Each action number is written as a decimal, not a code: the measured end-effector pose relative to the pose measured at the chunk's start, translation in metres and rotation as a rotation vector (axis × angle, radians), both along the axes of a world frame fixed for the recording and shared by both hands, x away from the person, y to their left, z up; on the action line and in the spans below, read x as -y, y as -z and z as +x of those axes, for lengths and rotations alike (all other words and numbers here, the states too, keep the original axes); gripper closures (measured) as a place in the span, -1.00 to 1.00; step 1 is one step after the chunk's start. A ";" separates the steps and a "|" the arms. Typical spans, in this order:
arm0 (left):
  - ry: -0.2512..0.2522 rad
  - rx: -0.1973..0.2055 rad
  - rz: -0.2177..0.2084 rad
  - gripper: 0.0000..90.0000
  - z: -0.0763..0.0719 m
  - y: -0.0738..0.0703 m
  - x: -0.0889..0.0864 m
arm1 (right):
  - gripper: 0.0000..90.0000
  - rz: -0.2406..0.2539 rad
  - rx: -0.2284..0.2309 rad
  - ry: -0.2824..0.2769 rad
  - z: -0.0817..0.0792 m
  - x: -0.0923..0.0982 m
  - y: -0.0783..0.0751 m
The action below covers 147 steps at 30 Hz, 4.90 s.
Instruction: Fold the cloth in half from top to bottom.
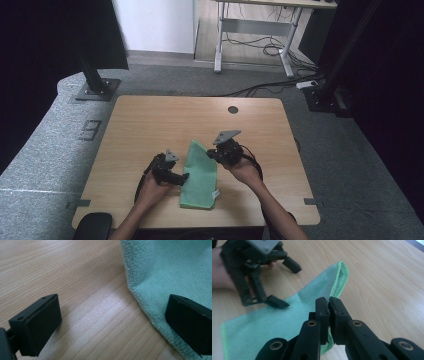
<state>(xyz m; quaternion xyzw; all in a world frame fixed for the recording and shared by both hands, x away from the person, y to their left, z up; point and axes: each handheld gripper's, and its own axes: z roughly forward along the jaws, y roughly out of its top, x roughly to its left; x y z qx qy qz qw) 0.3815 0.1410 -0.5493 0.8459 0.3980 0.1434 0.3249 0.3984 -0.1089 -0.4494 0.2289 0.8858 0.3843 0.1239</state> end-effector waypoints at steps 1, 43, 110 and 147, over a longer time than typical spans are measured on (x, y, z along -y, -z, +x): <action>-0.001 0.000 0.000 -0.99 0.000 0.000 0.000 | 0.88 -0.002 0.001 -0.006 -0.003 0.000 0.000; -0.022 0.002 -0.002 -1.00 0.000 0.000 0.001 | 0.88 0.039 -0.103 -0.113 -0.096 0.013 0.047; 0.155 -0.005 0.004 -0.93 0.080 -0.056 0.047 | 0.87 -0.016 -0.133 -0.003 -0.045 0.000 0.086; 0.185 0.001 0.000 -0.95 0.007 -0.032 0.002 | 0.15 0.054 -0.130 0.008 -0.056 0.023 0.061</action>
